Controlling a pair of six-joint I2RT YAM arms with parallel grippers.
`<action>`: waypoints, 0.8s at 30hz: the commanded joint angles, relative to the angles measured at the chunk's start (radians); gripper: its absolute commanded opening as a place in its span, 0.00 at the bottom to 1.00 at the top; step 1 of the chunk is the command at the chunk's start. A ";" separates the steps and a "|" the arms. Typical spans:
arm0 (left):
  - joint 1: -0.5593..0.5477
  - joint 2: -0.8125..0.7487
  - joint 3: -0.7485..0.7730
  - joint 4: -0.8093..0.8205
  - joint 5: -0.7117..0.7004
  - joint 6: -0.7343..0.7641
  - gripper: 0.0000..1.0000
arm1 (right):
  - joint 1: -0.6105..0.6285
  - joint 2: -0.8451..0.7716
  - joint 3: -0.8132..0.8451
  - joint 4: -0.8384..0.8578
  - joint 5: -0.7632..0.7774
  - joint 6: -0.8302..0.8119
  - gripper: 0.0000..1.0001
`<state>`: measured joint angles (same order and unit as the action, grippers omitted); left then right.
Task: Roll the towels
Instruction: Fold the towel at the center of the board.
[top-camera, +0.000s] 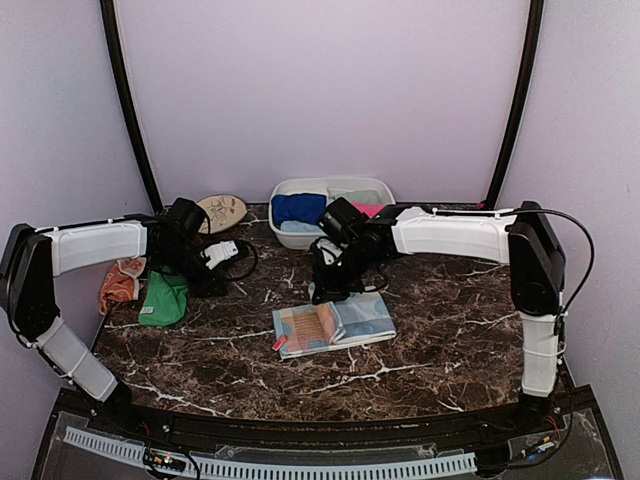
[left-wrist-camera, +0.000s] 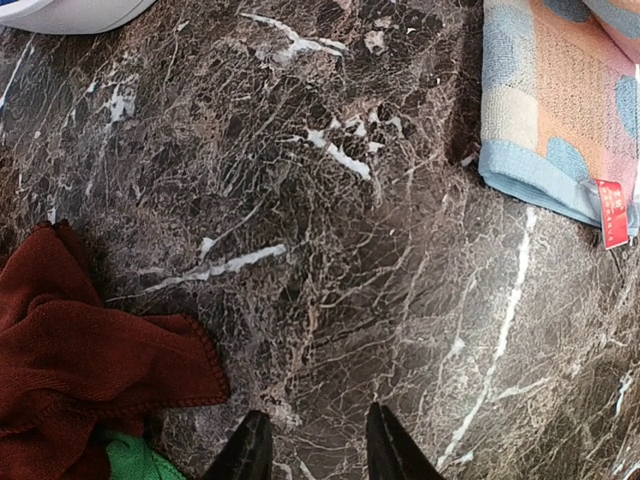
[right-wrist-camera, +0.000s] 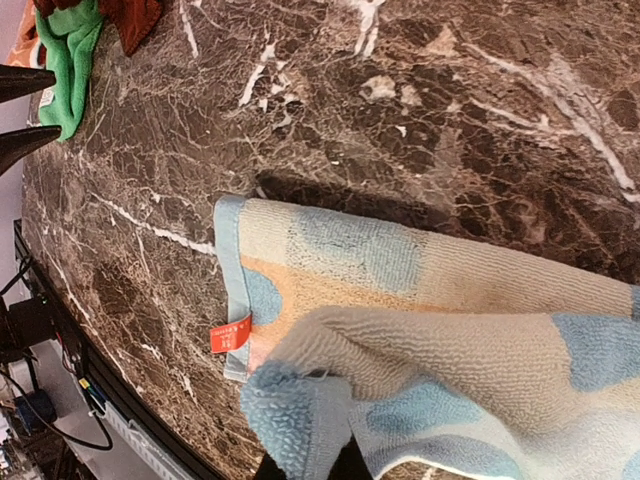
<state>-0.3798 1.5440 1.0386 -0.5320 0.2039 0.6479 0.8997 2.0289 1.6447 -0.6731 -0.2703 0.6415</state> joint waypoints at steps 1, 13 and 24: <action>-0.002 -0.013 -0.004 -0.001 -0.006 0.016 0.34 | 0.024 0.033 0.062 0.019 -0.038 0.006 0.00; -0.002 -0.011 -0.021 0.007 -0.014 0.015 0.34 | 0.039 0.108 0.051 0.083 -0.086 0.032 0.20; -0.002 -0.001 -0.011 0.006 -0.012 0.012 0.34 | 0.046 0.117 0.018 0.247 -0.142 0.125 0.28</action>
<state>-0.3798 1.5448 1.0313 -0.5220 0.1898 0.6544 0.9371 2.1452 1.6752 -0.5228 -0.3759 0.7219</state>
